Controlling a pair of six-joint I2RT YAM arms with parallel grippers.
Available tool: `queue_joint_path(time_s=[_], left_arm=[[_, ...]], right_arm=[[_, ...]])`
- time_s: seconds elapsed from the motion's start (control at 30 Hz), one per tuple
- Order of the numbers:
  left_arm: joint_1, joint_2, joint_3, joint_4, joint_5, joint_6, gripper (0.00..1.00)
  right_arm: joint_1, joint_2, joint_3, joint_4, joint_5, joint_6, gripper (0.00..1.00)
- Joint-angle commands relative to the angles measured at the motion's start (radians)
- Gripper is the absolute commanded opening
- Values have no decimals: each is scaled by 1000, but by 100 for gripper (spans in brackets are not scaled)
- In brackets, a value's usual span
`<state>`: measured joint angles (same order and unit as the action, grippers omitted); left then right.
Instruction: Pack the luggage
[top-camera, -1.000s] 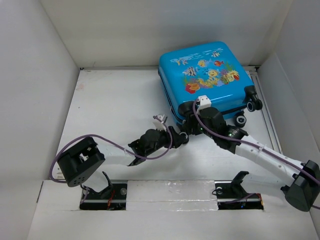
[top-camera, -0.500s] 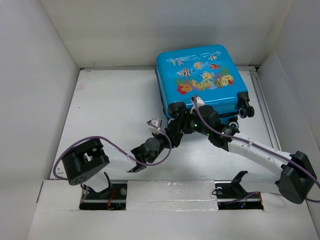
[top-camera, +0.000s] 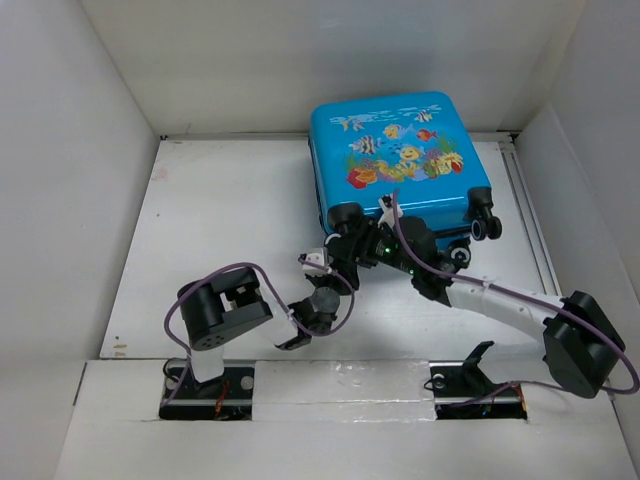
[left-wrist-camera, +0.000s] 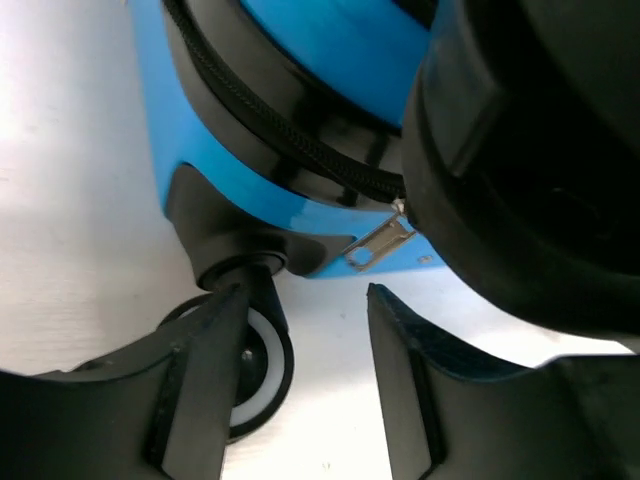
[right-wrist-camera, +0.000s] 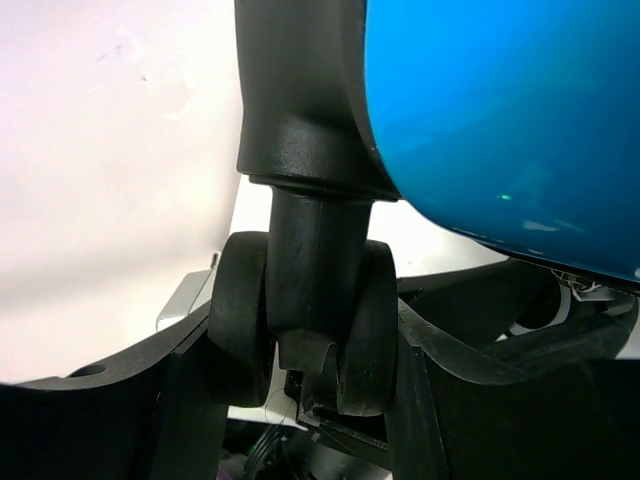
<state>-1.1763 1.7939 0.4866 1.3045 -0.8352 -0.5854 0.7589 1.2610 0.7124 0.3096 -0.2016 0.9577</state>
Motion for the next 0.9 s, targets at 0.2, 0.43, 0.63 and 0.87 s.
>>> queue_joint_path(time_s=[0.2, 0.43, 0.63, 0.87], left_arm=[[-52, 53, 60, 412, -100, 168, 45], [-52, 116, 116, 584, -100, 269, 46], [-43, 165, 142, 710, -88, 343, 48], [-57, 165, 182, 766, -88, 412, 49]], right_arm=[[48, -60, 90, 540, -211, -56, 0], [48, -29, 119, 562, -242, -57, 0], [48, -11, 119, 589, -282, -47, 0], [39, 34, 137, 600, -337, -47, 0]])
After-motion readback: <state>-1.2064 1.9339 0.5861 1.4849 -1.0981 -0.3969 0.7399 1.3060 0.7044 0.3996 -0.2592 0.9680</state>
